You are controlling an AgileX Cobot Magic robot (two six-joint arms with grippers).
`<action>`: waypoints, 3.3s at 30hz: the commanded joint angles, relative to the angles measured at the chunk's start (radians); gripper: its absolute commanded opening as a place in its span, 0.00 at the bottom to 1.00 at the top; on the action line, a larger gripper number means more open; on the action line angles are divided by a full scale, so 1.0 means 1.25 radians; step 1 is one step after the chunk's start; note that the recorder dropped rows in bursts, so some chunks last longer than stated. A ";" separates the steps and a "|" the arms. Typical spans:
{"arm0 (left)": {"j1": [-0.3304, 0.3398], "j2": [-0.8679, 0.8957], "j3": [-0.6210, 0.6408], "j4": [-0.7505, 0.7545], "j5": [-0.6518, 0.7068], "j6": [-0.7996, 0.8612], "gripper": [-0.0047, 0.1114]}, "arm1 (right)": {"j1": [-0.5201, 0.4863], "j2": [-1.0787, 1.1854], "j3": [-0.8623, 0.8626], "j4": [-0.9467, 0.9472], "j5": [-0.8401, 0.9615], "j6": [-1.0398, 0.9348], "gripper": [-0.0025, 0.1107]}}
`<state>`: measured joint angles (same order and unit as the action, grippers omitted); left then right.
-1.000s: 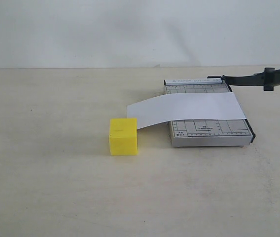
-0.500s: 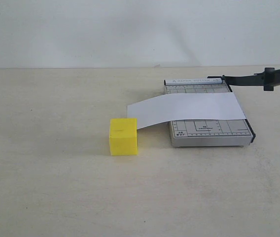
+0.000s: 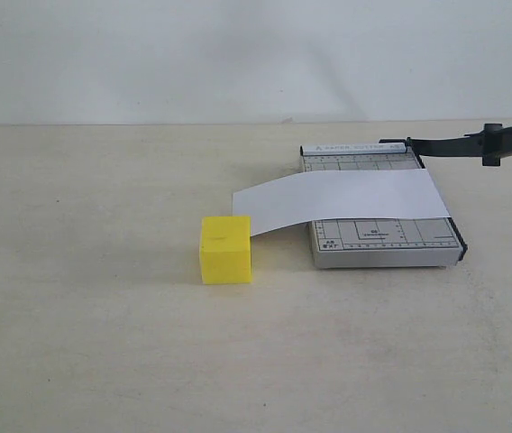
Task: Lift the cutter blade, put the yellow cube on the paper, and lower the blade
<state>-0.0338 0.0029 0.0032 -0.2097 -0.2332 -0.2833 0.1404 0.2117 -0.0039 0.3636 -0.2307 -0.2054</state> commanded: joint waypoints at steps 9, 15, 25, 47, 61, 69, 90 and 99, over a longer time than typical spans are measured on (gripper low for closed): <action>0.001 0.061 -0.027 0.937 -0.147 -0.633 0.08 | -0.001 -0.004 0.003 -0.008 0.024 -0.002 0.02; -0.015 0.212 -0.074 1.218 -0.195 -0.824 0.08 | -0.001 -0.004 0.003 -0.008 0.024 -0.002 0.02; -0.039 0.468 -0.228 1.278 -0.227 -0.762 0.08 | -0.001 -0.004 0.003 -0.008 0.024 -0.002 0.02; -0.348 1.083 -0.450 1.008 -0.144 -0.304 0.08 | -0.001 -0.004 0.003 -0.008 0.021 -0.002 0.02; -0.588 1.526 -0.838 0.697 -0.052 -0.162 0.08 | -0.001 -0.004 0.003 -0.008 0.021 -0.002 0.02; -0.596 1.664 -1.074 0.704 0.044 -0.106 0.08 | -0.001 -0.004 0.003 -0.005 0.021 -0.002 0.02; -0.597 1.775 -1.218 0.703 0.171 -0.068 0.08 | -0.001 -0.004 0.003 -0.005 0.021 -0.002 0.02; -0.597 1.778 -1.218 0.703 0.116 -0.068 0.08 | -0.001 -0.004 0.003 -0.005 0.021 -0.002 0.02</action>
<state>-0.7757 2.2209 -1.5145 0.6779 -0.0584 -0.3623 0.1404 0.2117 -0.0039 0.3636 -0.2012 -0.2054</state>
